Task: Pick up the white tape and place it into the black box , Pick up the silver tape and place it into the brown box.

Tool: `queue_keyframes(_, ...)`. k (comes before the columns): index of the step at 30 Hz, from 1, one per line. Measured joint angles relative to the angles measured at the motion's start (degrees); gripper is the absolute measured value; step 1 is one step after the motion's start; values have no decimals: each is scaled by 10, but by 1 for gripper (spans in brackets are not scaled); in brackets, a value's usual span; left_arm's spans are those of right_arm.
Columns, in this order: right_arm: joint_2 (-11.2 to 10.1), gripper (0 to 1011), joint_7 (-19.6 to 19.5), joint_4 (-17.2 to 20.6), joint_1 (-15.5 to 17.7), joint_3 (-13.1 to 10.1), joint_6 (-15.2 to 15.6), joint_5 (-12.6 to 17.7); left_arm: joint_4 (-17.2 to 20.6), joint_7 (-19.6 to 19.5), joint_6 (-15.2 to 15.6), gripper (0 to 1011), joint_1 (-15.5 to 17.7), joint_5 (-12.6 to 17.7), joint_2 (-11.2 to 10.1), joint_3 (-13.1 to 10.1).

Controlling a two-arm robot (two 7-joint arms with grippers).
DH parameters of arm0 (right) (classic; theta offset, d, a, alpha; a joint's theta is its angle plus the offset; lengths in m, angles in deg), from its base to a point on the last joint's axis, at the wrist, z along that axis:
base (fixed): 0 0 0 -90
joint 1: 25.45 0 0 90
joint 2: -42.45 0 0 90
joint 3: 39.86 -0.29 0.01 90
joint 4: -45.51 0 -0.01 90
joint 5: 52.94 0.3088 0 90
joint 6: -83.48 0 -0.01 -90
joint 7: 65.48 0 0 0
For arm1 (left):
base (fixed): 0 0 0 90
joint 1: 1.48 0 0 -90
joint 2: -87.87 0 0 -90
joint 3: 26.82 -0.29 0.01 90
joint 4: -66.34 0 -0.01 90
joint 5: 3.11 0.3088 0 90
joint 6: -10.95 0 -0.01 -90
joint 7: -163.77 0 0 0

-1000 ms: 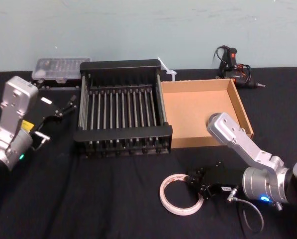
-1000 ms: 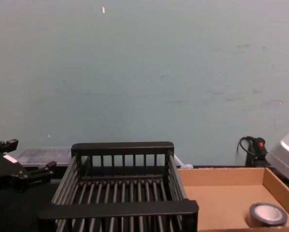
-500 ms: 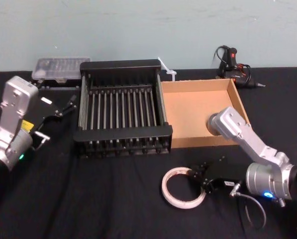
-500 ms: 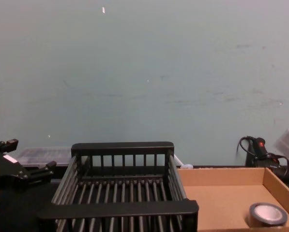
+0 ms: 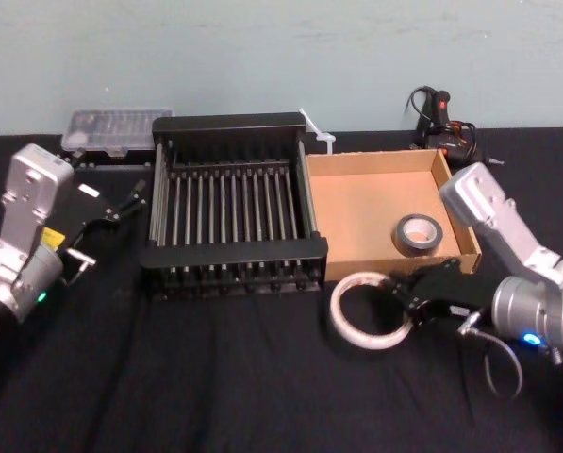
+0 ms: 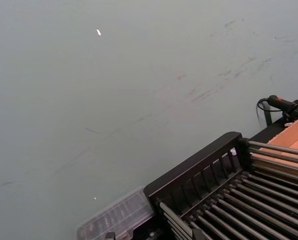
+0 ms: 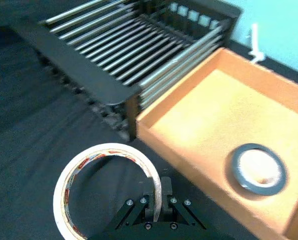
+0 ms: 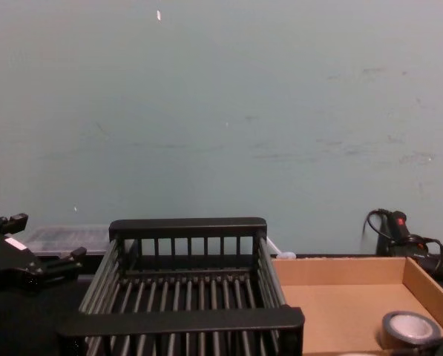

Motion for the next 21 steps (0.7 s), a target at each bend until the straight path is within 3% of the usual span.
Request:
queue_keyframes(10, 8, 94, -25, -10, -8, -30, -2, -8, 0, 0, 0, 1001, 0, 0, 0, 0)
queue_keyframes(21, 38, 94, -44, -38, -41, -49, 21, -23, 0, 0, 0, 1001, 0, 0, 0, 0)
